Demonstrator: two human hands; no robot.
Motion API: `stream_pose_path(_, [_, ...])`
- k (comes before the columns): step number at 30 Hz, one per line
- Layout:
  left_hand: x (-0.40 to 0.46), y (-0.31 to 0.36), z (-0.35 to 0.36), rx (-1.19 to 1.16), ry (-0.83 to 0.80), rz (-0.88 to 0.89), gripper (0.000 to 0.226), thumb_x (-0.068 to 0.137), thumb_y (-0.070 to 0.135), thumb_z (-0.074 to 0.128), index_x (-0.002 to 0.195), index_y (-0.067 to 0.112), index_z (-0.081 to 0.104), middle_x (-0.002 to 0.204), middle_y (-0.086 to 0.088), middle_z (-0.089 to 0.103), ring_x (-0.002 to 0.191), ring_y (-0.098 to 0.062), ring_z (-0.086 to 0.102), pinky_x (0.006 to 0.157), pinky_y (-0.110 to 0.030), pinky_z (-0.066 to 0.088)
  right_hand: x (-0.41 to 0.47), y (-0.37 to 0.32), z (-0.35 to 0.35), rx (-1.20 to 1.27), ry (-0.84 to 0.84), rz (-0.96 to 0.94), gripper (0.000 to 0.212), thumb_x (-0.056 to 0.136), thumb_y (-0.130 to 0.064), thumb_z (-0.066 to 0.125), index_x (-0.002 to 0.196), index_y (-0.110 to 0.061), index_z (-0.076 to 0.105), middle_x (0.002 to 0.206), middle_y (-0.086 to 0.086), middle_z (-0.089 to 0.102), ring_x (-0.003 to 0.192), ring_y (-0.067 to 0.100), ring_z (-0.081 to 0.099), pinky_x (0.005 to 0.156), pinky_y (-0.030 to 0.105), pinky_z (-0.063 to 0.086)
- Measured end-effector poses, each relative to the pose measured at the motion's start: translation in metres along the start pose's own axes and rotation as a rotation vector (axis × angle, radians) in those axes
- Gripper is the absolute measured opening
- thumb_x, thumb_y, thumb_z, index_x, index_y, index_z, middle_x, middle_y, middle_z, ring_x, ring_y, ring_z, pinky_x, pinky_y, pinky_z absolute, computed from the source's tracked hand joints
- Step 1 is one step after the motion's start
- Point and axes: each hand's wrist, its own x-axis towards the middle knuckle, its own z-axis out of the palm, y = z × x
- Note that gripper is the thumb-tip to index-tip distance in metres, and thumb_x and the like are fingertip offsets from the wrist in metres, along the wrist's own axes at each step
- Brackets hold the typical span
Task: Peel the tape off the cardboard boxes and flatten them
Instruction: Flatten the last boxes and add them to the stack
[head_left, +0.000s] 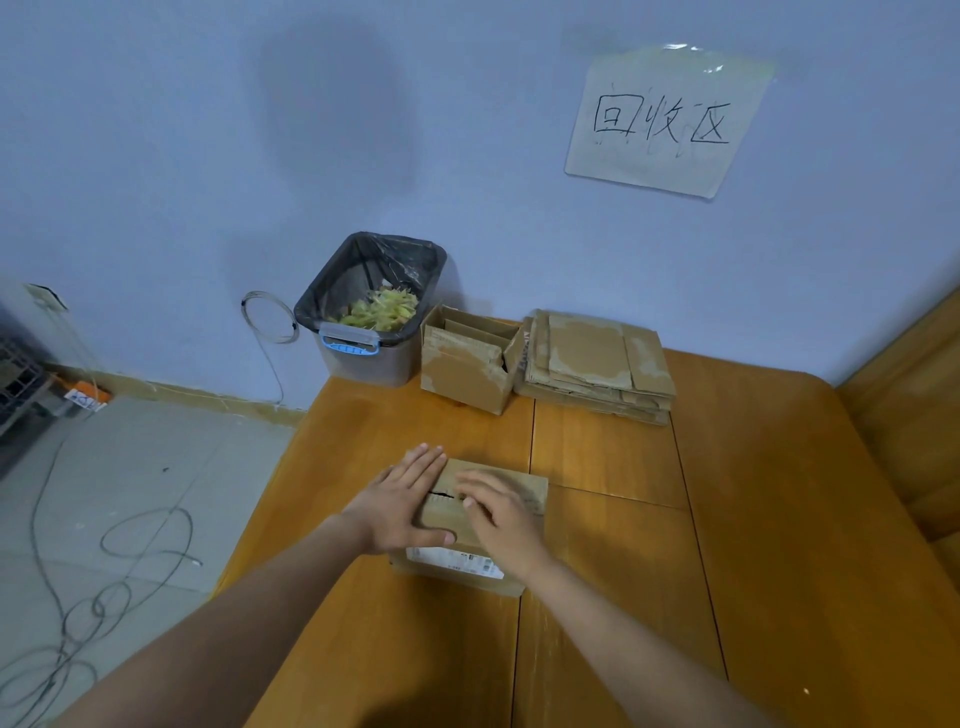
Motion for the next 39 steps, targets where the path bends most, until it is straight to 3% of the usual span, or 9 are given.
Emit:
stream_pose_path(4, [-0.001,0.001,-0.001,-0.011,0.005,0.001,0.120,0.063,0.094,0.018,0.154,0.022,-0.013,0.156,0.012,-0.026,0.139,-0.005,-0.031,0.122,-0.041,0.005,-0.006,0.008,0.004,-0.382,-0.156,-0.139,0.045,0.094,-0.047,0.041,0.135,-0.033,0.051,0.155,-0.016,0.012,0.143,0.012,0.005,0.105,0.039,0.023])
stream_pose_path(9, [-0.001,0.003,-0.003,-0.008,-0.011,-0.004,0.125,0.058,0.098,0.013,0.153,0.021,-0.014,0.150,0.015,-0.031,0.137,-0.004,-0.033,0.121,-0.040,0.004,-0.003,0.009,-0.001,-0.614,-0.254,-0.247,0.052,0.099,-0.046,0.032,0.145,-0.023,0.040,0.148,-0.003,0.035,0.140,0.021,0.022,0.118,0.051,0.011])
stream_pose_path(15, [-0.001,0.002,-0.003,-0.031,-0.018,-0.013,0.123,0.061,0.095,0.024,0.153,0.022,-0.014,0.155,0.013,-0.026,0.137,-0.005,-0.032,0.121,-0.042,0.006,-0.020,0.022,-0.012,-0.677,-0.284,-0.190,0.055,0.100,-0.051,0.018,0.152,-0.035,0.015,0.157,-0.022,0.008,0.147,0.012,-0.007,0.111,0.053,-0.022])
stream_pose_path(18, [-0.002,0.002,-0.003,-0.027,-0.015,-0.009,0.125,0.058,0.097,0.019,0.153,0.022,-0.015,0.151,0.015,-0.030,0.136,-0.004,-0.032,0.120,-0.041,0.006,-0.022,0.024,-0.017,-0.553,-0.228,-0.216,0.048,0.101,-0.045,0.028,0.147,-0.032,0.034,0.154,-0.020,0.025,0.144,0.007,0.005,0.117,0.049,-0.010])
stream_pose_path(21, [-0.001,0.002,-0.004,-0.025,-0.018,-0.004,0.127,0.056,0.098,0.016,0.153,0.021,-0.015,0.150,0.014,-0.031,0.136,-0.005,-0.033,0.119,-0.039,0.005,-0.017,0.017,-0.020,-0.275,-0.051,-0.211,0.030,0.098,-0.026,0.047,0.118,-0.015,0.067,0.125,-0.004,0.062,0.122,0.017,0.050,0.107,0.045,0.033])
stream_pose_path(24, [-0.002,0.003,-0.005,-0.031,-0.024,-0.006,0.128,0.056,0.098,0.017,0.153,0.021,-0.015,0.148,0.015,-0.033,0.137,-0.005,-0.032,0.120,-0.039,0.005,-0.010,0.013,-0.022,-0.243,0.055,-0.229,0.027,0.095,-0.022,0.051,0.111,-0.009,0.068,0.114,0.002,0.064,0.111,0.020,0.056,0.100,0.043,0.042])
stream_pose_path(26, [-0.001,0.004,-0.005,-0.032,-0.022,-0.009,0.127,0.057,0.097,0.019,0.153,0.020,-0.014,0.150,0.014,-0.030,0.138,-0.006,-0.032,0.120,-0.038,0.005,-0.006,0.012,-0.018,-0.412,-0.048,-0.268,0.046,0.096,-0.040,0.037,0.130,-0.019,0.058,0.138,-0.002,0.052,0.134,0.017,0.040,0.119,0.041,0.017])
stream_pose_path(29, [-0.001,0.003,-0.004,-0.036,-0.018,-0.014,0.126,0.059,0.096,0.021,0.153,0.019,-0.013,0.155,0.011,-0.026,0.137,-0.006,-0.033,0.121,-0.036,0.003,0.001,0.010,-0.007,-0.608,-0.275,-0.325,0.060,0.095,-0.054,0.023,0.149,-0.029,0.031,0.159,-0.010,0.016,0.147,0.010,0.001,0.115,0.039,-0.015])
stream_pose_path(39, [-0.002,0.002,-0.004,0.037,0.022,0.020,0.113,0.077,0.083,0.035,0.153,0.013,-0.013,0.160,0.001,-0.020,0.140,-0.012,-0.031,0.116,-0.029,-0.016,0.000,0.032,-0.017,-0.774,-0.467,-0.387,0.060,0.100,-0.051,0.023,0.153,-0.031,0.002,0.155,-0.016,-0.013,0.142,0.005,-0.021,0.114,0.040,-0.021])
